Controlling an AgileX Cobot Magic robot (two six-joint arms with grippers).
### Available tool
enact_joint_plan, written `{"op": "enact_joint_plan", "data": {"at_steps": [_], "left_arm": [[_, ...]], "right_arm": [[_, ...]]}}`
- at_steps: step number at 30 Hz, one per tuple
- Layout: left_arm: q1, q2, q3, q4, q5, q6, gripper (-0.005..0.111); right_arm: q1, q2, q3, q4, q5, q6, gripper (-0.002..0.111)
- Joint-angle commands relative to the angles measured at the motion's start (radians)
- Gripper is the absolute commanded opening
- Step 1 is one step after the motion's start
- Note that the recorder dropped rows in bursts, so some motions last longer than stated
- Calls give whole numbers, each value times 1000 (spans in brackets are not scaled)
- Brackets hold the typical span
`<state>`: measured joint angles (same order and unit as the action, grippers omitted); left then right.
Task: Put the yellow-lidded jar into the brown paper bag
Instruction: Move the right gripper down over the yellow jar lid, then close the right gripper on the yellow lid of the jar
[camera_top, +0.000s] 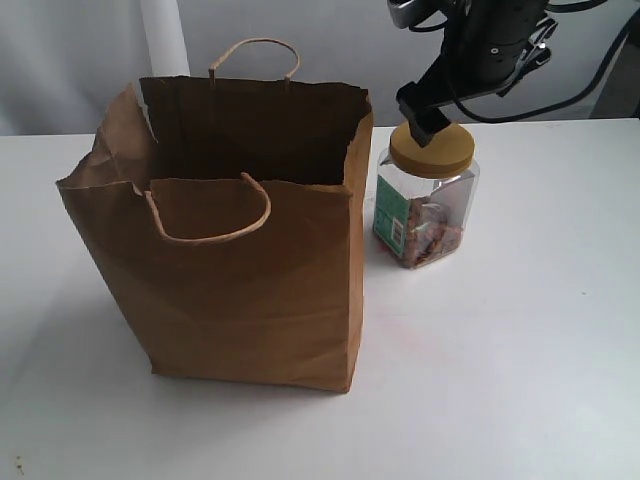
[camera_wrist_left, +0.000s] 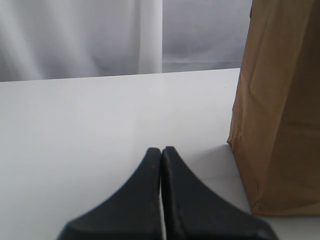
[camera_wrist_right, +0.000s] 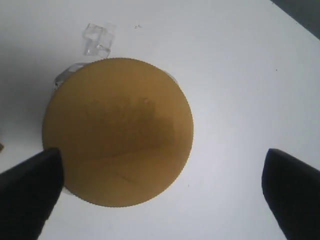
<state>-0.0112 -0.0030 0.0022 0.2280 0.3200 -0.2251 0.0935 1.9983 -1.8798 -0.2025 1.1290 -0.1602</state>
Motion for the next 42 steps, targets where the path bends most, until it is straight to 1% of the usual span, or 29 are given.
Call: {"op": "enact_joint_plan", "data": {"at_steps": [1, 9, 19, 26, 30, 34, 42], "left_arm": [[-5, 3, -2, -4, -9, -4, 1], [-5, 3, -2, -4, -9, -4, 1], [-5, 3, -2, -4, -9, -4, 1], [-5, 3, -2, -4, -9, -4, 1], [-5, 3, -2, -4, -9, -4, 1], [-5, 3, -2, -4, -9, -4, 1], [-5, 3, -2, -4, -9, -4, 1]], "right_arm": [[-4, -4, -6, 20, 0, 4, 105], [-4, -4, -6, 203, 0, -14, 105], [-4, 7, -6, 135, -58, -16, 105], [-4, 69, -6, 133, -92, -13, 105], [-4, 92, -6, 91, -117, 13, 105], [-4, 129, -6, 19, -119, 61, 105], [-4, 158, -6, 24, -105, 61, 105]]}}
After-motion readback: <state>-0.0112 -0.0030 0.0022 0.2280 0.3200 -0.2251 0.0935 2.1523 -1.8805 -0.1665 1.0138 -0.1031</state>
